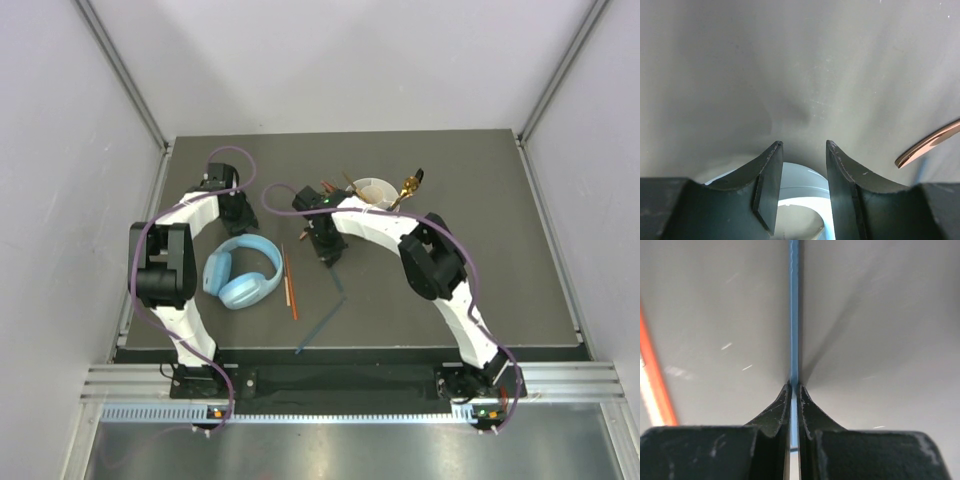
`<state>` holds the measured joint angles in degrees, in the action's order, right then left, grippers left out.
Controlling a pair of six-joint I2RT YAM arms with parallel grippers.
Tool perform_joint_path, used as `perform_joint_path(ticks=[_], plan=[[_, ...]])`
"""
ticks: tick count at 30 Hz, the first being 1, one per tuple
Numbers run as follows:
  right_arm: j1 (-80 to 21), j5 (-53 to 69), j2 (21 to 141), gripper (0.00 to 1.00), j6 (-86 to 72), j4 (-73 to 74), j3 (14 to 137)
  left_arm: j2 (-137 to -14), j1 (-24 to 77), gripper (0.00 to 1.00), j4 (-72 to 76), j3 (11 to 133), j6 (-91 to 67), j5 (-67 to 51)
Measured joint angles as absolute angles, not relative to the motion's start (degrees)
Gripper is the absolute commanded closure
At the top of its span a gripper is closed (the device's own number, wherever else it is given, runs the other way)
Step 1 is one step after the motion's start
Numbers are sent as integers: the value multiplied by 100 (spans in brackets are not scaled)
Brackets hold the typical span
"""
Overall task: Sort the eating utensils into containers
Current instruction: Pick up the chopstick from the center of the board.
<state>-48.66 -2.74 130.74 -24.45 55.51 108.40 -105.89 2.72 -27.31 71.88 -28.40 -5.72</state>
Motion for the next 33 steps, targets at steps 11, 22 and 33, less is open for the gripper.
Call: perform_joint_path(ticks=[11, 22, 33], plan=[[-4556, -786, 12381, 100, -1647, 5408, 10836, -10641, 272, 55, -2692, 7190, -2842, -668], [-4558, -515, 12040, 100, -1380, 5308, 10722, -10704, 272, 56, -2700, 7255, -2842, -709], [-4239, -799, 11736, 100, -1039, 5098, 11262, -10803, 272, 55, -2696, 7297, -2838, -823]])
